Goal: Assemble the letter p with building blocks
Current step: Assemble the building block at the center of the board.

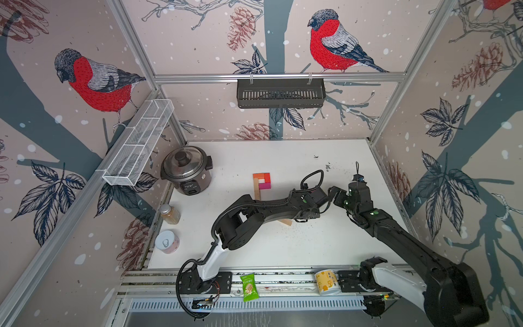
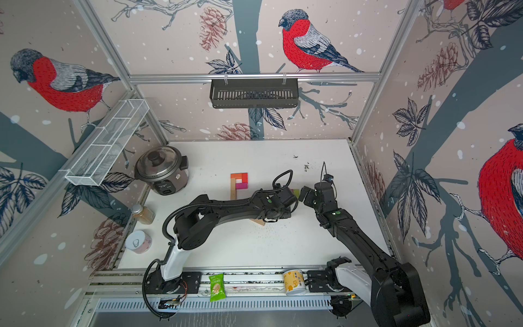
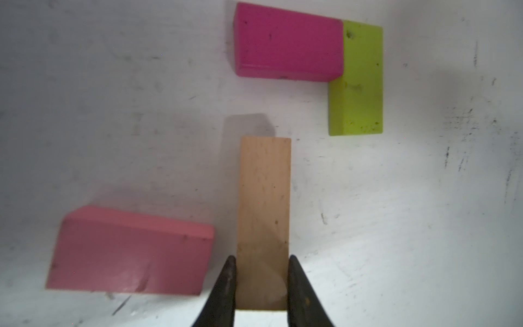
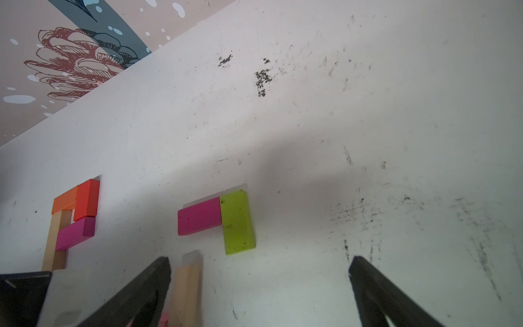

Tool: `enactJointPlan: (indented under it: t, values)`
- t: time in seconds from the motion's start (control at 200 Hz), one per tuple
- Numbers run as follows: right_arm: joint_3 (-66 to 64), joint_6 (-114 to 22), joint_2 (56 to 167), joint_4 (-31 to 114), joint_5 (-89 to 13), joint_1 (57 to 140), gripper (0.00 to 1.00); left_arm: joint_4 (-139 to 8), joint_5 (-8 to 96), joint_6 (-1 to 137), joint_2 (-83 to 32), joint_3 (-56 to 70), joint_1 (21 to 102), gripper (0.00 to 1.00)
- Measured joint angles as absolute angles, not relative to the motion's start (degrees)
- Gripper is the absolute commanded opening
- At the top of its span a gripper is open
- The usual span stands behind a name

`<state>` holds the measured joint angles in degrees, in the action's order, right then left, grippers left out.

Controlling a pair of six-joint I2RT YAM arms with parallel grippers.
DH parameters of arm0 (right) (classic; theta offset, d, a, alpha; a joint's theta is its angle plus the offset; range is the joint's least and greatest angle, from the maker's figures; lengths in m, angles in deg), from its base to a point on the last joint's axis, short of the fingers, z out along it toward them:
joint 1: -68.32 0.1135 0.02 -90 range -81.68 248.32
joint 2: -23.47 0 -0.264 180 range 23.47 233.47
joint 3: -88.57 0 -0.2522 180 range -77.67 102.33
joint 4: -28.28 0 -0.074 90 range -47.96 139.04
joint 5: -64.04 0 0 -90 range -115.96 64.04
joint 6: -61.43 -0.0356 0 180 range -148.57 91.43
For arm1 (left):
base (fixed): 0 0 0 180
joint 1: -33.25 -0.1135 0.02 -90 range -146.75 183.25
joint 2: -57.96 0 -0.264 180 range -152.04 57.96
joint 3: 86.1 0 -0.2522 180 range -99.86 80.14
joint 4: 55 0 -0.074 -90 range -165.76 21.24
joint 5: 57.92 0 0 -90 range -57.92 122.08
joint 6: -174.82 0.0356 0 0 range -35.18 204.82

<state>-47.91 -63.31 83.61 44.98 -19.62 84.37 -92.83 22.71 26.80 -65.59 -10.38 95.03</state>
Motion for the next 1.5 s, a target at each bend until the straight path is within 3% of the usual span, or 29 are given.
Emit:
enactJointPlan:
  t: [0.761,1.261,1.501]
  values:
    - [-47.9,-63.3,83.1,45.0,-20.0,84.0,1.00,-100.7,20.3,26.8,-71.4,-19.6,94.1,0.23]
    - [-47.9,-63.3,83.3,45.0,-20.0,84.0,1.00,-100.5,20.6,27.5,-72.3,-20.7,93.8,0.48]
    - [-47.9,-63.3,83.4,45.0,-20.0,84.0,1.00,-100.9,22.0,27.5,-70.6,-19.5,93.8,0.55]
